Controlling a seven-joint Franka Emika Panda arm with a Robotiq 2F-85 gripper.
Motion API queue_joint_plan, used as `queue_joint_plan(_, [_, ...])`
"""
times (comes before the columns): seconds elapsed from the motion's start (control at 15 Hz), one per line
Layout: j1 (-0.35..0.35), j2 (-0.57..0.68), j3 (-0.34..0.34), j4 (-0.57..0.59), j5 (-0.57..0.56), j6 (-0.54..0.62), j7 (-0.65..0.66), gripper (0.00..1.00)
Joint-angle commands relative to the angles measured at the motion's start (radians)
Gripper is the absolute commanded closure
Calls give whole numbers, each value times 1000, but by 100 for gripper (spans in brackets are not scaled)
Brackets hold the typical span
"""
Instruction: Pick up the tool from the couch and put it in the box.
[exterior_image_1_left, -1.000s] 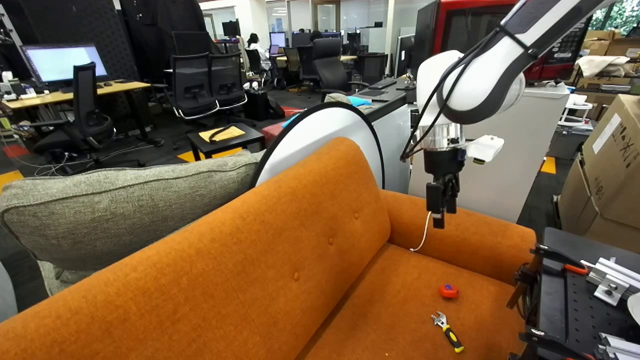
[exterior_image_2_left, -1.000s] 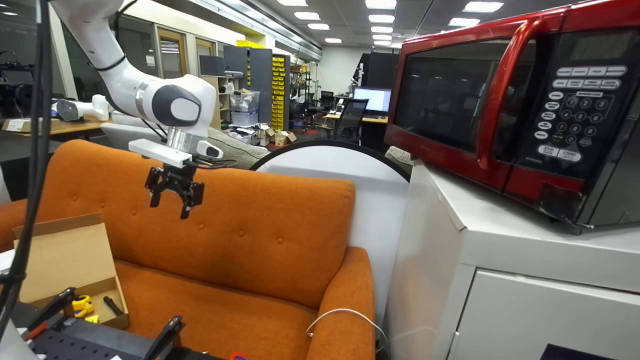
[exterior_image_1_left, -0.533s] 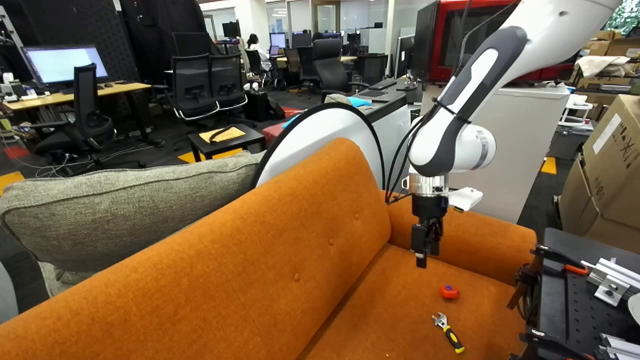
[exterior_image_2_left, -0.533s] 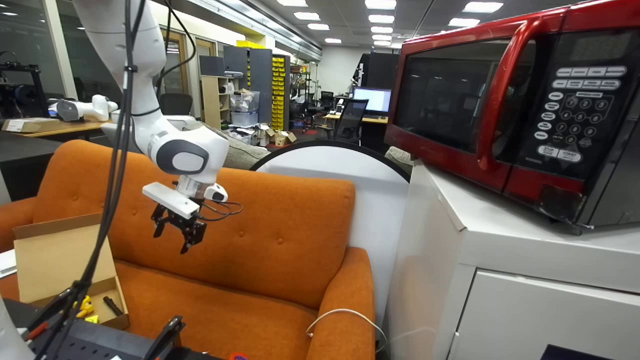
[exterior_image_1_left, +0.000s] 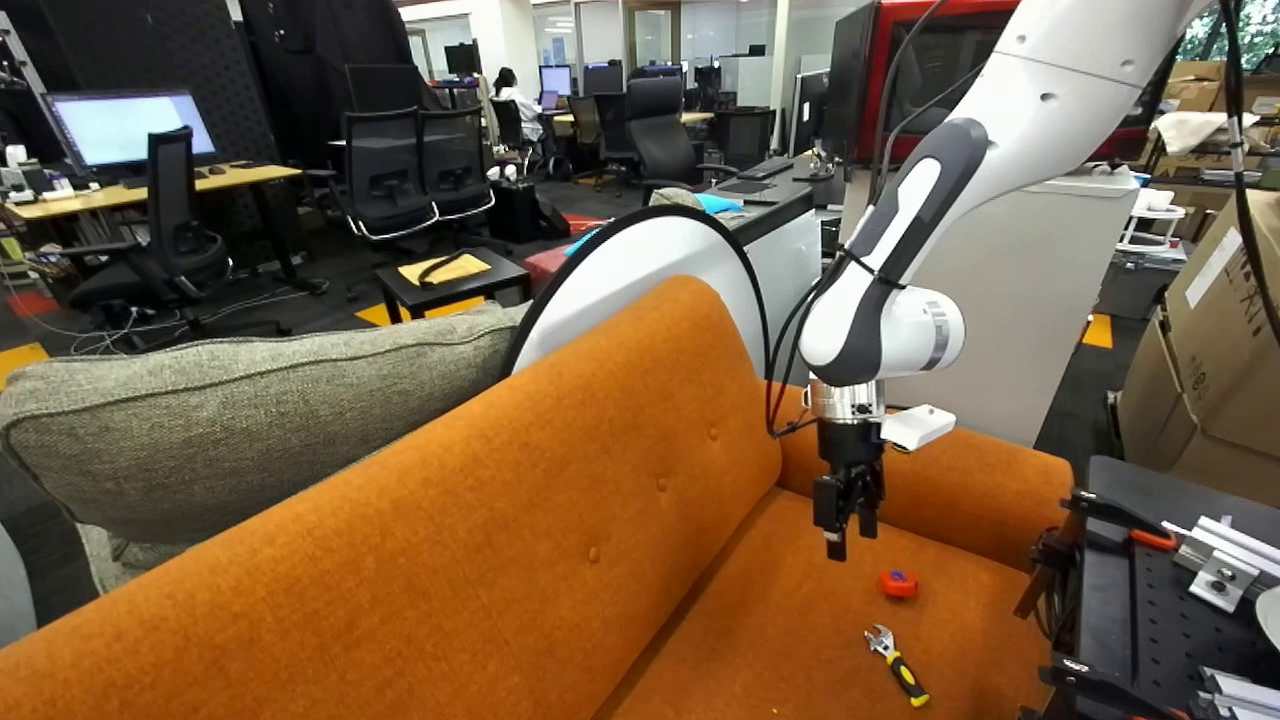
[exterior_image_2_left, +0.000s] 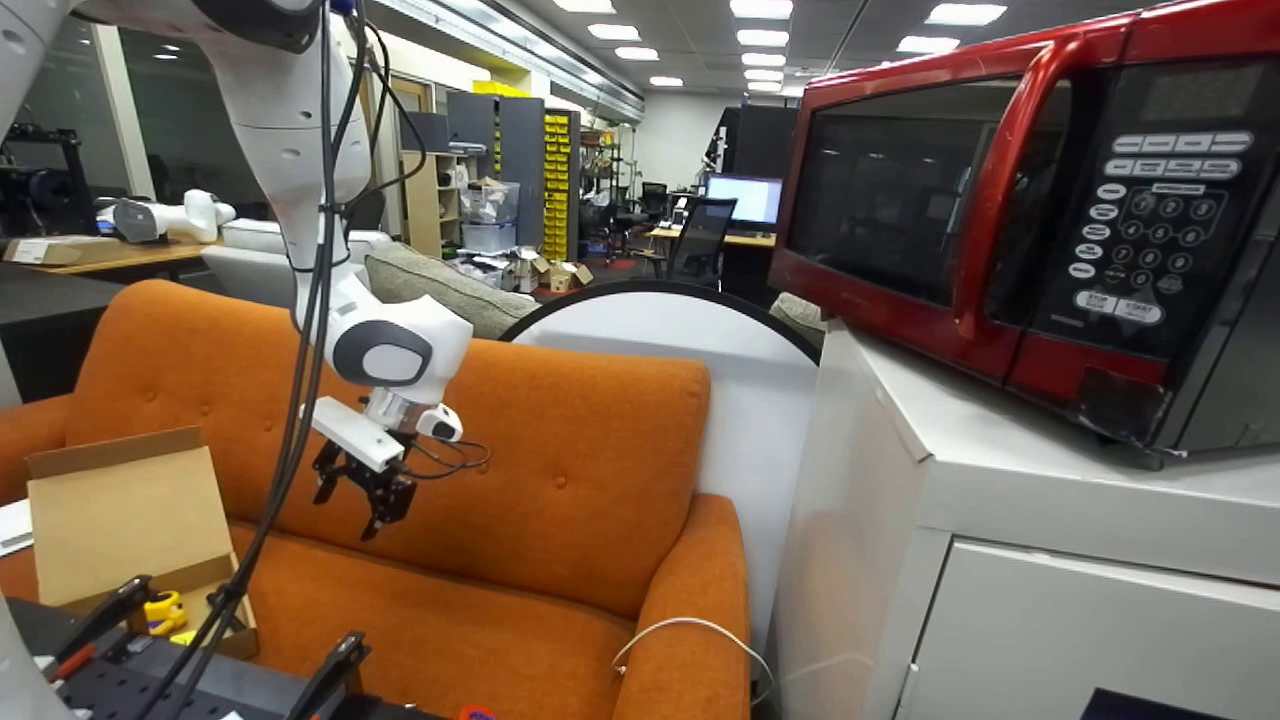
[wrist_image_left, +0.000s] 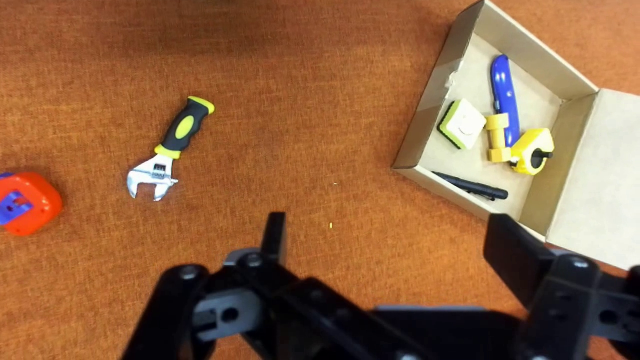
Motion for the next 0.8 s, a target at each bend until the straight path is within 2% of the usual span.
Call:
queue_joint_plan(0.0, [-34,2,30,0,-30,6,21,0])
queue_joint_plan(0.13, [-35,2,30,0,-29,6,21,0])
queue_joint_plan(0.33, [-48,96,24,57,-36,-16,45,0])
queue_joint_plan(0.47, [-93,185,47,94,5,39,22,0])
queue_joint_plan(0.73, [-145,377,40,200,-10,120,102,0])
